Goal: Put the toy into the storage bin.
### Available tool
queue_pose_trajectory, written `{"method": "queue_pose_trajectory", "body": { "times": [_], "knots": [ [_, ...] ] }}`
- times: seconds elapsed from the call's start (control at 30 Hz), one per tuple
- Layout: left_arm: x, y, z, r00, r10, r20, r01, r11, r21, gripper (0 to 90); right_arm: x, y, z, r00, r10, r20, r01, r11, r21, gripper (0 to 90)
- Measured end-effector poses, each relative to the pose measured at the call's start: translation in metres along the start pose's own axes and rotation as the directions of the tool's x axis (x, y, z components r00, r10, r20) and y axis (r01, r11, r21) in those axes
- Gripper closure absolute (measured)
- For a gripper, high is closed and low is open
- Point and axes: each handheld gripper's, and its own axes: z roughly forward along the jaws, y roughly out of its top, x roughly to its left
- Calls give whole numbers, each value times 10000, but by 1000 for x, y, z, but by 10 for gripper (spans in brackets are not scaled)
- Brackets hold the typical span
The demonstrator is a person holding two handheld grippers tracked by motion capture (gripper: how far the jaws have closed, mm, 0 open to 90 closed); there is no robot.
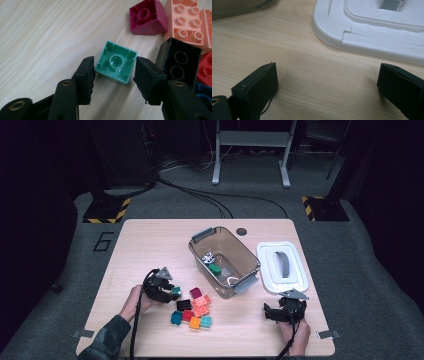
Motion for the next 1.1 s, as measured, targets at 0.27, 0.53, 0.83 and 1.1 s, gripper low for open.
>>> {"method": "queue_pose_trajectory", "body": {
  "times": [0.27,0.53,0.83,1.1],
  "knots": [
    [0,-1,1,9999,-158,-54,156,9991,-404,587,0,0,0,10000,0,0,0,10000,2,24],
    [-2,-1,-3,9999,-163,10,164,9983,-563,592,0,0,0,10000,-2,0,2,10000,-2,24],
    [3,1,-18,9993,-364,94,370,9964,-767,592,0,0,0,10000,0,-5,0,10000,2,24],
    [8,14,-38,9992,-386,-85,376,9945,-976,592,0,0,0,10000,-3,-2,3,10000,2,24]
  ]
}}
